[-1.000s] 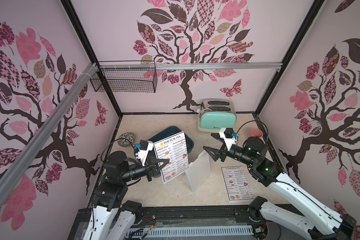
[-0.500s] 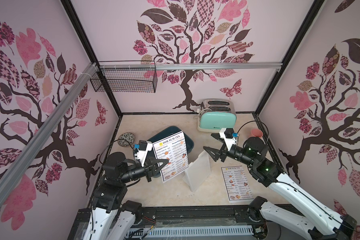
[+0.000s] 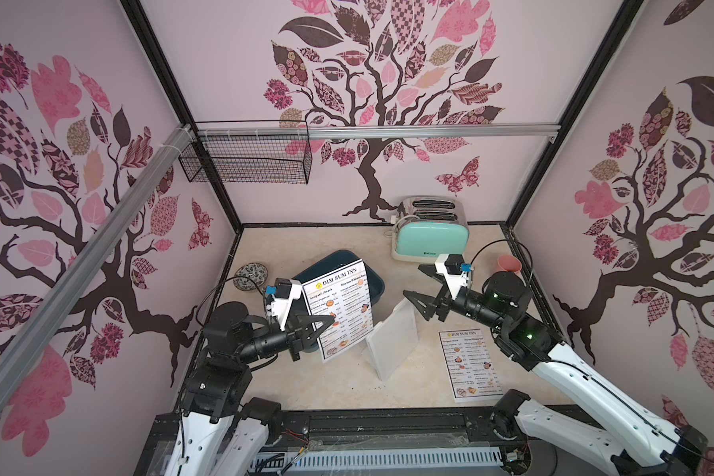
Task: Replace the menus in the menu holders
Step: Insert the menu into the menu holder.
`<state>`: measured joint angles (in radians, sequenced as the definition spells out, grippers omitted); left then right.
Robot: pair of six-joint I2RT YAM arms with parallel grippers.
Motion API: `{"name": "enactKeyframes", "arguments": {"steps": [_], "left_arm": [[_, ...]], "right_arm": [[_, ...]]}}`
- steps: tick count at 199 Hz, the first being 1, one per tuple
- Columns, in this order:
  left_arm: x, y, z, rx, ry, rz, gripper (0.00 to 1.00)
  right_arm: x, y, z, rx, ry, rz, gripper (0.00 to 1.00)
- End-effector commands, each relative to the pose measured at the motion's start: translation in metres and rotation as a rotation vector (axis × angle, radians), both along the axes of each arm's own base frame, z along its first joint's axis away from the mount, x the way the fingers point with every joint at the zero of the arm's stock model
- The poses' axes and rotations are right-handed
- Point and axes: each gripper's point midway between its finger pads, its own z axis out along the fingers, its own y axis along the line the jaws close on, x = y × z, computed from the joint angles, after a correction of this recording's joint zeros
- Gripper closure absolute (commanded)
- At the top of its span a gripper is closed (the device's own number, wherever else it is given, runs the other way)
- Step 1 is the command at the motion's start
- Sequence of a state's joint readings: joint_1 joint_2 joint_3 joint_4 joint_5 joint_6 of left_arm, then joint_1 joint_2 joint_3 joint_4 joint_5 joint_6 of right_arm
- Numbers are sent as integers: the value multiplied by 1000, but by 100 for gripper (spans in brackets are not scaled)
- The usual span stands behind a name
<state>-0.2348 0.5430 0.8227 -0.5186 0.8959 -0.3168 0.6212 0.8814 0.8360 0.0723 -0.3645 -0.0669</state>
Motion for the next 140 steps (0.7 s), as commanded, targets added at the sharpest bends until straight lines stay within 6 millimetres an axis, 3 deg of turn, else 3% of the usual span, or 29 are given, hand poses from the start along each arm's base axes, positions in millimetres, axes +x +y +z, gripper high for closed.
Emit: {"name": "enactKeyframes", "arguments": {"steps": [1, 69, 140], "left_arm": [[-4, -1, -4, 7, 5, -13, 100], [-4, -1, -15, 19, 27, -16, 100], [8, -3, -10, 5, 32, -6, 100]], "right_arm": [[-4, 0, 5, 22, -11, 14, 14], [-4, 0, 6, 24, -12, 14, 14], [-4, -1, 6, 28, -14, 8, 14]]}}
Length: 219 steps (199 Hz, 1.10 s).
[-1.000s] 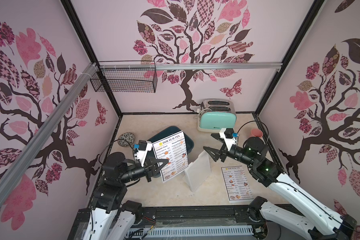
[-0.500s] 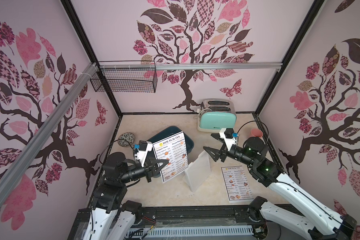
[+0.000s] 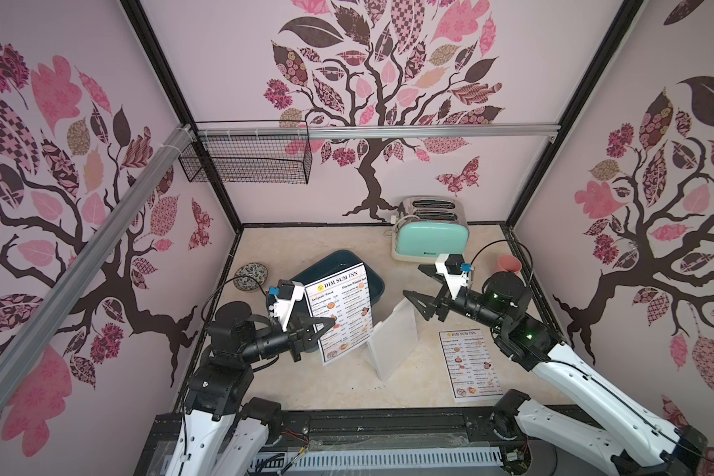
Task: Replace the menus in the menu holders
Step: Insert the menu into the menu holder.
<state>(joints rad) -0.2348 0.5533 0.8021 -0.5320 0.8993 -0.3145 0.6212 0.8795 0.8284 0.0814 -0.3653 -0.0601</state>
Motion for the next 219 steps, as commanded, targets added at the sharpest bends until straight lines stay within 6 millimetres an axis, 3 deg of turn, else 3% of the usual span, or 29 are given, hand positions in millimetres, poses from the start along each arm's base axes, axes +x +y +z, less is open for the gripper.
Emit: {"name": "enactKeyframes", "arguments": {"steps": [1, 105, 161, 219], "left_arm": [[6, -2, 2, -5, -7, -2, 100], [25, -9, -1, 13, 13, -4, 100], [32, -24, -4, 54, -3, -8, 100], [41, -13, -10, 115, -29, 79, 100]], "right_arm": [[-4, -1, 7, 22, -18, 7, 14], [-6, -7, 8, 21, -26, -16, 14], [-8, -12, 9, 15, -34, -33, 14], [-9, -14, 8, 18, -36, -38, 14]]}}
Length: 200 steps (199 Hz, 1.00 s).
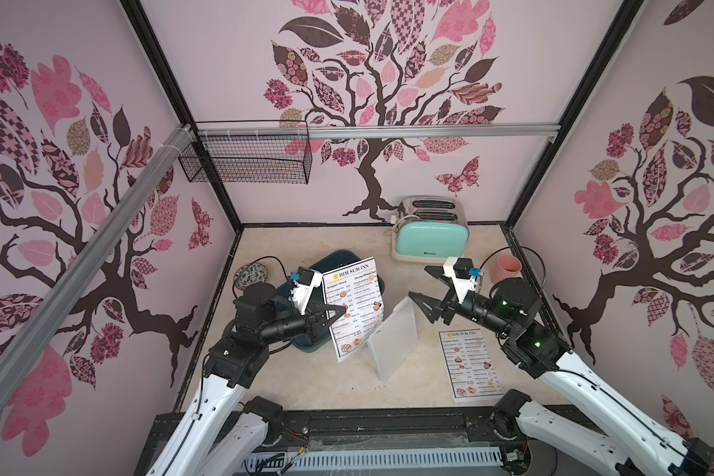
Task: Replace the menus in the menu holders
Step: Insert the menu into the menu holder.
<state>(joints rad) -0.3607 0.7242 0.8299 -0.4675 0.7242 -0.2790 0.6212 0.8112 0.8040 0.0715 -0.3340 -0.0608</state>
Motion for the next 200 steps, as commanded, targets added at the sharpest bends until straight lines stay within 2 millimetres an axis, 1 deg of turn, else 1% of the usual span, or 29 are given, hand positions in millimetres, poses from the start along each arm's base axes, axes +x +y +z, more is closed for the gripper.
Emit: {"name": "enactKeyframes", "arguments": {"steps": [1, 33, 92, 144, 172, 200], "left_arm": [[3, 6, 8, 26, -57, 45, 100], [7, 7, 10, 20, -65, 62, 100], [13, 1, 8, 27, -57, 45, 100], [15, -14, 8, 66, -95, 24, 100], [17, -13, 10, 79, -117, 35, 100], [17, -12, 6, 92, -122, 36, 100]], "right_arm": [[-1, -2, 2, -1, -8, -7, 14], [-2, -1, 2, -1, -8, -1, 14], [-2, -2, 3, 0, -7, -2, 14], [-3, -3, 4, 0, -8, -6, 14], [-3, -4, 4, -4, -11, -9, 14], [-4, -5, 3, -9, -12, -14, 14]]}}
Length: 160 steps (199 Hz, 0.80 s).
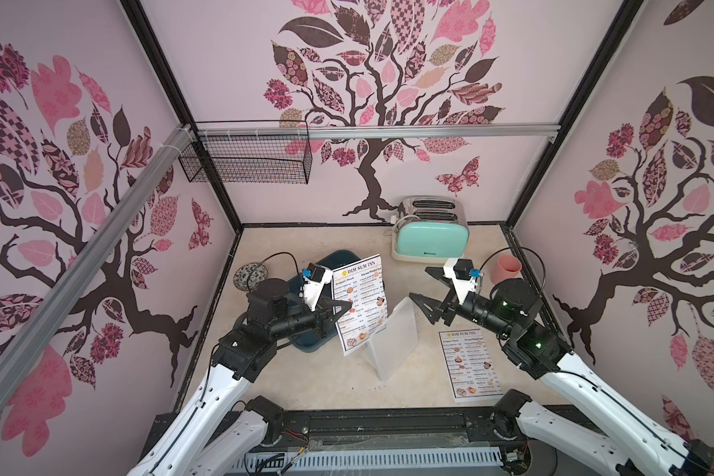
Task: Replace the menus in the menu holders
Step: Insert the menu into the menu holder.
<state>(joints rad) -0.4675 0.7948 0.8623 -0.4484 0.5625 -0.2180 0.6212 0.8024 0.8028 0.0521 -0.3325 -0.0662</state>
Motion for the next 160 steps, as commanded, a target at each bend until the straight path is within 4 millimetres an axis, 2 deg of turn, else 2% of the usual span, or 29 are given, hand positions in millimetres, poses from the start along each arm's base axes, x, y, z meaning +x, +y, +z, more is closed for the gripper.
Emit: {"name": "enactKeyframes", "arguments": {"steps": [1, 48, 118, 160], "left_arm": [[3, 1, 12, 5, -65, 8, 100], [8, 3, 15, 30, -101, 20, 100], [15, -8, 18, 7, -94, -9, 100], [13, -25, 19, 10, -110, -37, 100]], "right_arm": [[-2, -4, 6, 1, -18, -13, 14], [-4, -5, 7, 3, -25, -16, 14], [-5, -8, 7, 0, -27, -27, 14], [-5, -11, 8, 3, -31, -37, 14]]}}
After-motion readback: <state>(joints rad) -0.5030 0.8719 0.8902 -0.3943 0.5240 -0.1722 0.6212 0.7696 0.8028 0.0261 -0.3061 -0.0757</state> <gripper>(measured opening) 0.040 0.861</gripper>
